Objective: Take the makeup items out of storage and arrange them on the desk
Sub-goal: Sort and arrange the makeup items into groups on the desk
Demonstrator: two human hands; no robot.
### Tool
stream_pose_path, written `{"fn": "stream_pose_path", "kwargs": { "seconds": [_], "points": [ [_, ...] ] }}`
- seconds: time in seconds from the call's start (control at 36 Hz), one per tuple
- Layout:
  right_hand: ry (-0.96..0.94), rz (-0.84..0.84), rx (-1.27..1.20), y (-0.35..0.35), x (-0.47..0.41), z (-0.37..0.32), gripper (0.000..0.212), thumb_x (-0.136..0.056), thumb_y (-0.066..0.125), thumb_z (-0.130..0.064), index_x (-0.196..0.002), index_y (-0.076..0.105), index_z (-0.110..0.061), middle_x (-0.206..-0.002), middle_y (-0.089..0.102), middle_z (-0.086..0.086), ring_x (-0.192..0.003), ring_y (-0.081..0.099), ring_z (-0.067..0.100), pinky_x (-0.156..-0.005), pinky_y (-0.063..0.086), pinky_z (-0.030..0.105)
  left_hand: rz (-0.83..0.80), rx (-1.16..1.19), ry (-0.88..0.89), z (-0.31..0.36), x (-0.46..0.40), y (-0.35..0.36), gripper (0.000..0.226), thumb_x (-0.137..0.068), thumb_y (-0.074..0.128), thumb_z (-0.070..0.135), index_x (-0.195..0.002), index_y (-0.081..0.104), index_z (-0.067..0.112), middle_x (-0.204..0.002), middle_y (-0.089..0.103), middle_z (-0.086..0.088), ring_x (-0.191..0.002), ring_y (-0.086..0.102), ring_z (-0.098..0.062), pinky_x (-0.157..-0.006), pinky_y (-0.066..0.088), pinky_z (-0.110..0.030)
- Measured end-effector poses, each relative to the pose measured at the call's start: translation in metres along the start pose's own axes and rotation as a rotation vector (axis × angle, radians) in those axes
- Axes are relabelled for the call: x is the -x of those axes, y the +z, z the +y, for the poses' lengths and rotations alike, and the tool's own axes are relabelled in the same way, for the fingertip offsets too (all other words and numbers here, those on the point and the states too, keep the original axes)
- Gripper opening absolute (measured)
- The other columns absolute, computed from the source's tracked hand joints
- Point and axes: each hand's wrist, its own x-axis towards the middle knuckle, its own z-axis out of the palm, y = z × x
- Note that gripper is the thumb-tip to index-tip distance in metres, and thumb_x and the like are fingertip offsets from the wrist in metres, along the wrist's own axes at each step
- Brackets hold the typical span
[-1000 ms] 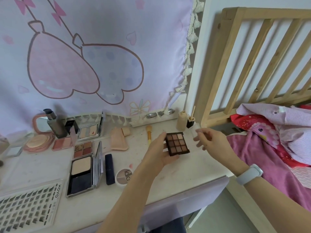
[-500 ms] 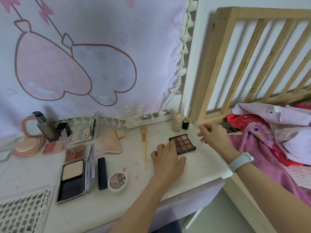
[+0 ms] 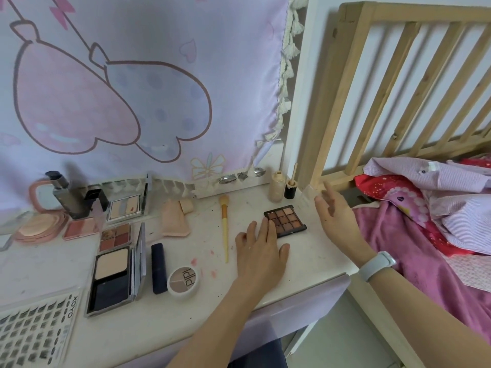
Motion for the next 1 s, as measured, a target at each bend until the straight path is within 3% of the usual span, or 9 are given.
{"fn": "stream_pose_path", "kwargs": {
  "seconds": [0.11, 0.22, 0.31, 0.42, 0.53, 0.64, 0.81, 0.89, 1.0],
  "points": [
    [-0.18, 0.294, -0.113, -0.002, 0.017, -0.008, 0.04, -0.092, 0.045, -0.02, -0.131, 0.043, -0.013, -0.115, 0.049, 0.004, -0.099, 0.052, 0.021, -0.084, 0.045, 0.036, 0.058, 0.127, -0.002, -0.003, 0.008, -0.011, 0.053, -0.098, 0.033, 0.034, -0.147, 0.023, 0.017, -0.154, 0.023, -0.001, -0.142, 0.016, -0.017, -0.112, 0.01, -0.038],
    [-0.357, 0.296, -0.124, 0.01, 0.043, -0.02, 0.031, -0.088, 0.041, -0.021, -0.118, 0.046, -0.016, -0.105, 0.048, 0.0, -0.084, 0.05, 0.016, -0.074, 0.042, 0.027, 0.242, 0.223, 0.013, -0.013, 0.032, -0.035, 0.04, -0.097, 0.043, 0.028, -0.136, 0.047, 0.021, -0.141, 0.045, 0.002, -0.131, 0.037, -0.015, -0.107, 0.019, -0.034],
    [-0.406, 0.176, -0.116, 0.028, 0.063, -0.036, 0.024, -0.088, 0.041, -0.018, -0.109, 0.052, -0.013, -0.097, 0.052, -0.002, -0.08, 0.048, 0.006, -0.071, 0.039, 0.012, 0.403, 0.269, 0.012, -0.024, 0.055, -0.054, 0.032, -0.091, 0.056, 0.02, -0.123, 0.06, 0.017, -0.125, 0.06, 0.0, -0.116, 0.054, -0.02, -0.099, 0.03, -0.036],
    [-0.433, -0.239, -0.088, 0.053, 0.089, -0.057, 0.023, -0.087, 0.05, -0.007, -0.107, 0.061, -0.012, -0.093, 0.06, -0.001, -0.081, 0.053, 0.008, -0.069, 0.042, 0.013, 0.54, 0.319, -0.036, -0.048, 0.09, -0.069, 0.028, -0.087, 0.061, 0.011, -0.114, 0.064, 0.013, -0.111, 0.065, -0.002, -0.101, 0.06, -0.021, -0.092, 0.04, -0.036],
    [-0.491, -0.529, 0.017, 0.081, 0.111, -0.081, 0.039, -0.087, 0.061, -0.012, -0.125, 0.055, -0.01, -0.115, 0.054, 0.001, -0.1, 0.048, 0.012, -0.089, 0.037, 0.013, 0.578, 0.338, -0.057, -0.072, 0.126, -0.072, 0.024, -0.087, 0.057, 0.011, -0.11, 0.066, 0.011, -0.103, 0.066, -0.002, -0.089, 0.062, -0.02, -0.078, 0.052, -0.037],
    [-0.615, -0.593, 0.244, 0.103, 0.116, -0.099, 0.064, -0.087, 0.061, -0.037, -0.14, 0.038, -0.011, -0.135, 0.043, 0.007, -0.119, 0.04, 0.023, -0.101, 0.035, 0.035, 0.572, 0.35, -0.072, -0.09, 0.149, -0.071, 0.03, -0.09, 0.045, 0.021, -0.11, 0.066, 0.011, -0.101, 0.065, -0.001, -0.09, 0.061, -0.017, -0.079, 0.05, -0.028],
    [-0.739, -0.53, 0.386, 0.122, 0.121, -0.111, 0.061, -0.086, 0.058, -0.043, -0.136, 0.044, -0.012, -0.131, 0.047, 0.006, -0.116, 0.041, 0.023, -0.098, 0.036, 0.036, 0.541, 0.396, -0.151, -0.107, 0.165, -0.061, 0.023, -0.089, 0.056, 0.006, -0.11, 0.064, 0.009, -0.103, 0.063, -0.001, -0.086, 0.06, -0.013, -0.074, 0.053, -0.028],
    [-0.659, -0.558, 0.216, 0.12, 0.122, -0.113, 0.049, -0.083, 0.066, -0.029, -0.126, 0.052, -0.009, -0.122, 0.05, 0.007, -0.11, 0.043, 0.018, -0.096, 0.032, 0.02, 0.513, 0.472, -0.195, -0.11, 0.168, -0.056, 0.026, -0.089, 0.057, 0.008, -0.114, 0.061, 0.013, -0.103, 0.06, 0.003, -0.082, 0.056, -0.003, -0.074, 0.049, -0.022],
    [-0.194, -0.657, -0.245, 0.101, 0.12, -0.123, 0.042, -0.086, 0.063, -0.015, -0.125, 0.049, -0.02, -0.109, 0.05, -0.001, -0.088, 0.048, 0.001, -0.077, 0.04, 0.008, 0.469, 0.582, -0.188, -0.106, 0.166, -0.048, 0.041, -0.086, 0.063, 0.022, -0.125, 0.049, 0.026, -0.11, 0.053, 0.015, -0.093, 0.052, 0.004, -0.078, 0.043, -0.013]
  ]
}}
